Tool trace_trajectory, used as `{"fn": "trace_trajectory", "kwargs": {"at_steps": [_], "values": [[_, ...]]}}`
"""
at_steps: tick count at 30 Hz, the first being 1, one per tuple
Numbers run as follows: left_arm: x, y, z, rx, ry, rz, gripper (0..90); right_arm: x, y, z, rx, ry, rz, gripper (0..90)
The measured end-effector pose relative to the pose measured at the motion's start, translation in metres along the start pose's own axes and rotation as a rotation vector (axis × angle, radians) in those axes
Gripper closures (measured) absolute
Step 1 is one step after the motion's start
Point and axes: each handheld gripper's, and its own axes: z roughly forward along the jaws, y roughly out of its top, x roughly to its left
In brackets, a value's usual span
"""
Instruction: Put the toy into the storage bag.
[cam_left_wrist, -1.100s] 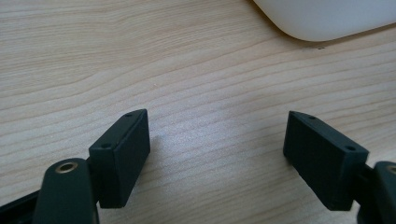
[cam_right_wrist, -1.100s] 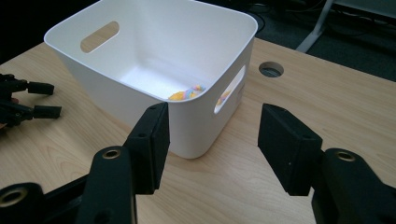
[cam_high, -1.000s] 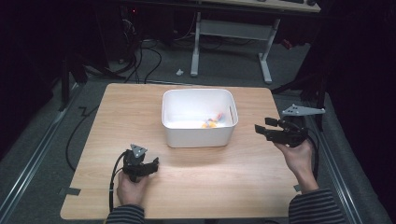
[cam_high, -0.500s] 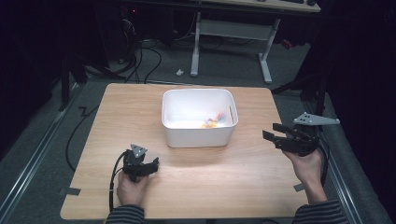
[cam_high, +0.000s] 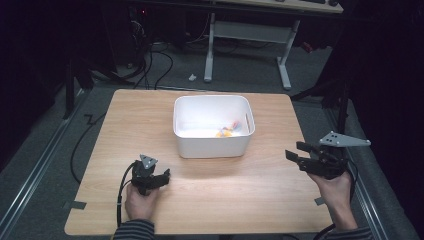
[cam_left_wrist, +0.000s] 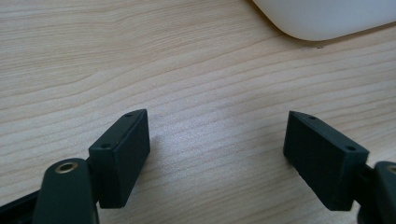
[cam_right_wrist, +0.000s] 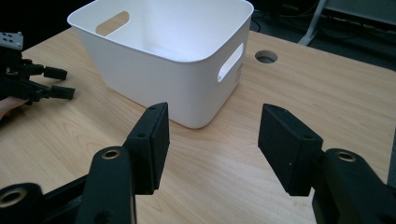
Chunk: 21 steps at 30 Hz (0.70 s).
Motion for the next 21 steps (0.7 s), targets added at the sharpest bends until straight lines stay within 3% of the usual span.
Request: {"fn": "trace_trajectory", "kwargs": {"at_steps": [13, 21], "values": [[0.000, 0.000, 0.000, 0.000, 0.001, -0.001, 23.2, 0.001, -0.022, 0.003, -0.012, 0.010, 0.020, 43.8], [0.000, 0.000, 0.000, 0.000, 0.001, -0.001, 23.2, 0.001, -0.035, 0.018, -0.004, 0.029, 0.046, 43.8]]}}
